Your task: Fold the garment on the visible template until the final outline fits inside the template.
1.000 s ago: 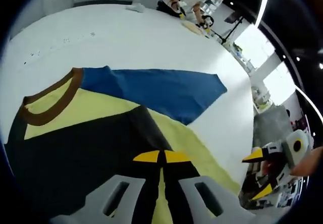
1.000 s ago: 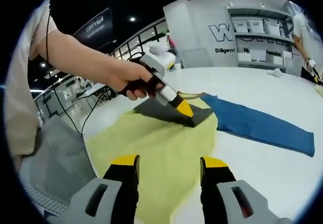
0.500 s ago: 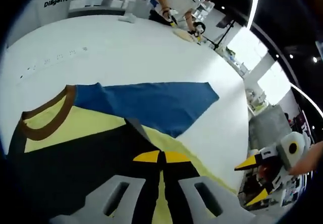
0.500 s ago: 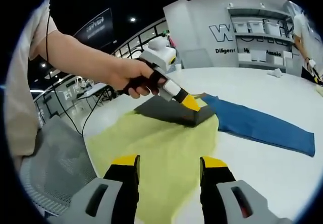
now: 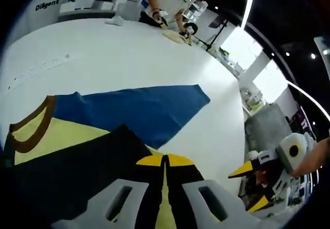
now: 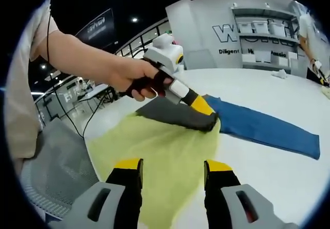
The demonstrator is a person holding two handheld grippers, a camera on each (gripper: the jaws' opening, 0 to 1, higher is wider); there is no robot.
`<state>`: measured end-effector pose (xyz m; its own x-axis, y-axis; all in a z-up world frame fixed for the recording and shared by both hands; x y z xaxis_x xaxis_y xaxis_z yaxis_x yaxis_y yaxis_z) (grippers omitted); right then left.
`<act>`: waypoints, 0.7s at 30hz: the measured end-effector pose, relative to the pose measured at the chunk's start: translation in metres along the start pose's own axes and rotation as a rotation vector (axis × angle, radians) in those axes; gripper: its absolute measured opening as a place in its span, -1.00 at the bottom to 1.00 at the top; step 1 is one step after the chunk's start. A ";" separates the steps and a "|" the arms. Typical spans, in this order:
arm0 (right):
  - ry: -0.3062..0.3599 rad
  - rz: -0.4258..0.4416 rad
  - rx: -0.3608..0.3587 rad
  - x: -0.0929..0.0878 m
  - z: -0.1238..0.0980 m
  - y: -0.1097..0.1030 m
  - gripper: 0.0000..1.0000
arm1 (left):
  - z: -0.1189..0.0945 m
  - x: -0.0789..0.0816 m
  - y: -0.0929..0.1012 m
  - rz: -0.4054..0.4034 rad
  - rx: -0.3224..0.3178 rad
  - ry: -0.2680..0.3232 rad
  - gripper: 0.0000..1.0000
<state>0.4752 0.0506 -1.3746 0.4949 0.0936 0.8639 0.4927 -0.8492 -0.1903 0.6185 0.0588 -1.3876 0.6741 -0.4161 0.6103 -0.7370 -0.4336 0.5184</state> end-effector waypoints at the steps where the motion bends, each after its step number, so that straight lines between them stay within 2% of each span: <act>1: 0.002 0.001 0.000 0.000 0.000 0.000 -0.12 | 0.000 0.000 0.000 0.002 0.002 0.000 -0.99; 7: 0.001 -0.008 0.003 0.002 0.001 0.000 -0.12 | -0.007 -0.001 -0.004 -0.005 0.008 -0.004 -0.99; 16: 0.001 -0.026 0.018 0.010 0.007 -0.005 -0.11 | -0.028 -0.004 -0.019 0.000 0.050 0.016 -0.99; 21: -0.006 -0.036 0.028 0.011 0.010 -0.007 -0.11 | -0.041 -0.008 -0.030 -0.006 0.075 0.032 -0.85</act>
<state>0.4839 0.0628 -1.3687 0.4809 0.1267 0.8676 0.5300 -0.8303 -0.1725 0.6328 0.1078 -1.3834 0.6757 -0.3884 0.6265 -0.7265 -0.4950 0.4766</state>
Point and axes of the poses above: the point that each gripper's makers call its tool centre point, and the gripper's own axes: z roughly forward along the fingers, y roughly to its right, x roughly out of its top, the point moved 1 cm from there along -z, roughly backward along the fingers, and after that the axes turned 5 degrees about -x, right-handed, at the moved point
